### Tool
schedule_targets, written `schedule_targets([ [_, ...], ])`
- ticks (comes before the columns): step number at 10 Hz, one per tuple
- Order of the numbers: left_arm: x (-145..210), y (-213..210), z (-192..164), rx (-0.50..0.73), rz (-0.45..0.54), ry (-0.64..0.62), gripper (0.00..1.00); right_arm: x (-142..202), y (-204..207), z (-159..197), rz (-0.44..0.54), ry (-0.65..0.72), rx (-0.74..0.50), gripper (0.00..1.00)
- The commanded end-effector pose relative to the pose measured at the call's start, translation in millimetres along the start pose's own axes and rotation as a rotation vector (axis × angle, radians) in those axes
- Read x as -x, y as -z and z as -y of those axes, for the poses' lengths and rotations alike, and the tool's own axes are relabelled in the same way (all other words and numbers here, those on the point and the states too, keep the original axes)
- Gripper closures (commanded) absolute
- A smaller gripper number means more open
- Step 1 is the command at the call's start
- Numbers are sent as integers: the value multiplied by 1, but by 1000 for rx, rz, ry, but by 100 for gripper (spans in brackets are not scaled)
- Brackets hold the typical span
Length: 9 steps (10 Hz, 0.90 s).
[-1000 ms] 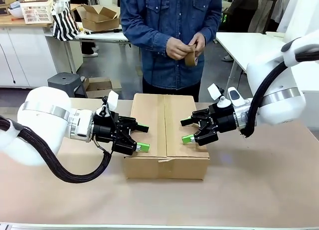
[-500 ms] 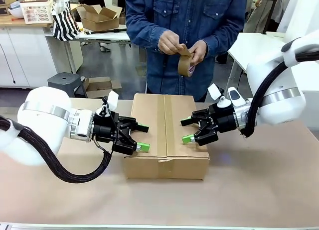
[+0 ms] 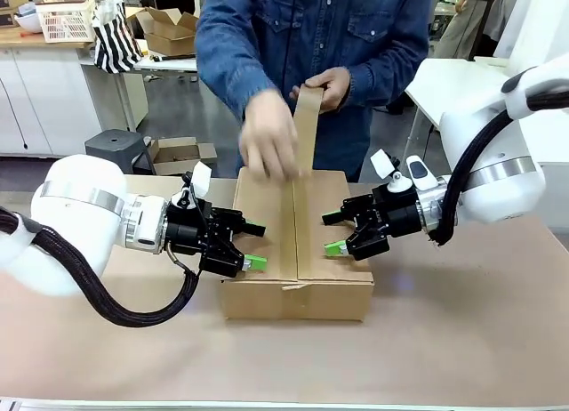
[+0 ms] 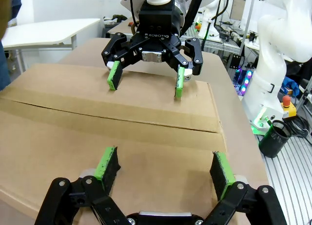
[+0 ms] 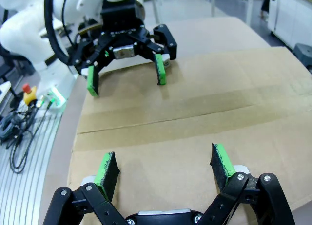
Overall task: Pack the gift set into the box.
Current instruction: Press and hold the closed box until the human finishes sealing it.
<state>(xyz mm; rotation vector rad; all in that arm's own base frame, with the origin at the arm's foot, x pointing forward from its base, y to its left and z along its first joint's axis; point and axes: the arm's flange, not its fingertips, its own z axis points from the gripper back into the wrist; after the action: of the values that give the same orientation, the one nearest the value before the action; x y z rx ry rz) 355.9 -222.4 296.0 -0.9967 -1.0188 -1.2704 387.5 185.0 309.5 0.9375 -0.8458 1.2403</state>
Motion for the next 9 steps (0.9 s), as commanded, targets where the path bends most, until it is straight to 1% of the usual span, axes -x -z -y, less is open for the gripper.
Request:
schedule_targets([
  [1, 2, 0, 1, -6, -13, 17, 0, 2, 0, -1, -5, -2, 1, 0],
  [9, 2, 0, 1, -6, -13, 17, 0, 2, 0, -1, -5, -2, 1, 0],
])
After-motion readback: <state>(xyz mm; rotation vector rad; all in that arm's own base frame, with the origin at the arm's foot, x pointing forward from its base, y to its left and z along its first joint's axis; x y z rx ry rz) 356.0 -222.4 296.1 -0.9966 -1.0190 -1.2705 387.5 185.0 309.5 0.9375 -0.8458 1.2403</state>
